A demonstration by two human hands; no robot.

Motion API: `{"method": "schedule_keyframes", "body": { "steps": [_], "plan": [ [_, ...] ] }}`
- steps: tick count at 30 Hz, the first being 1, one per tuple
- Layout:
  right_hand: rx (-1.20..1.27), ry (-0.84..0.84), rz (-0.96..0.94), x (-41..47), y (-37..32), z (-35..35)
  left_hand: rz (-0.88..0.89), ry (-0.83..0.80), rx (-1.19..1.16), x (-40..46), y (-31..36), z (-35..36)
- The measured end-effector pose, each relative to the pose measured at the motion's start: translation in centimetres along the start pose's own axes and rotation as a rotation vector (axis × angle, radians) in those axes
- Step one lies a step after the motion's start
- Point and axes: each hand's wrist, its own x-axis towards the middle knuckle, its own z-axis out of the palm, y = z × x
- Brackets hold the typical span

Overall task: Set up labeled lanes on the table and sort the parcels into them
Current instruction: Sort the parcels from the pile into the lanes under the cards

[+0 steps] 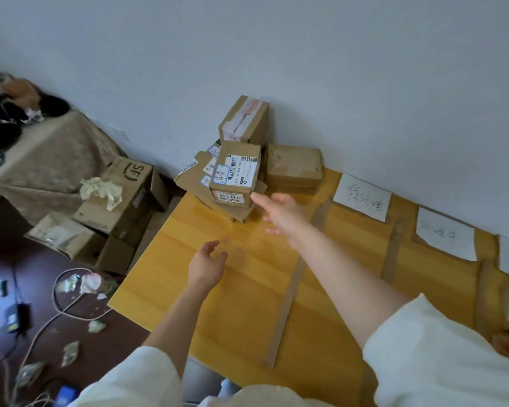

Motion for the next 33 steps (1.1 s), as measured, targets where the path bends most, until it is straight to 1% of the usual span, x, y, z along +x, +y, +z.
{"method": "schedule_keyframes", "body": {
  "steps": [5,7,10,11,13,17,21,23,27,30,33],
  "plan": [
    [0.071,0.060,0.045,2.0,-2.0,2.2,-0.027,-0.040,-0.005,1.5,-0.7,-0.8],
    [0.098,0.115,0.020,2.9,-2.4,2.5,0.040,0.023,-0.091,1.6,-0.4,-0.8],
    [0.090,0.179,-0.068,4.4,-3.4,2.4,0.168,0.187,-0.315,1.2,1.7,-1.4],
    [0.078,0.183,-0.094,4.7,-3.9,2.3,0.191,0.218,-0.366,1.2,2.7,-1.7],
    [0.054,0.179,-0.137,5.4,-4.8,2.1,0.220,0.228,-0.423,1.2,4.3,-2.1],
    [-0.020,0.147,-0.190,6.5,-6.0,2.2,0.232,0.189,-0.444,1.5,6.2,-2.1],
    [-0.080,0.070,-0.202,6.8,-6.6,2.2,0.221,0.173,-0.462,1.6,6.6,-1.9],
    [-0.086,0.076,-0.214,6.7,-6.7,2.1,0.216,0.174,-0.470,1.6,6.8,-2.0],
    [0.004,0.122,-0.238,5.7,-6.6,1.9,0.238,0.197,-0.485,1.3,7.1,-2.4],
    [0.095,0.117,-0.249,4.7,-5.7,1.7,0.265,0.209,-0.489,0.8,7.4,-2.6],
    [0.130,0.140,-0.231,3.6,-4.4,1.1,0.299,0.204,-0.484,0.1,7.7,-2.9]
  ]
}}
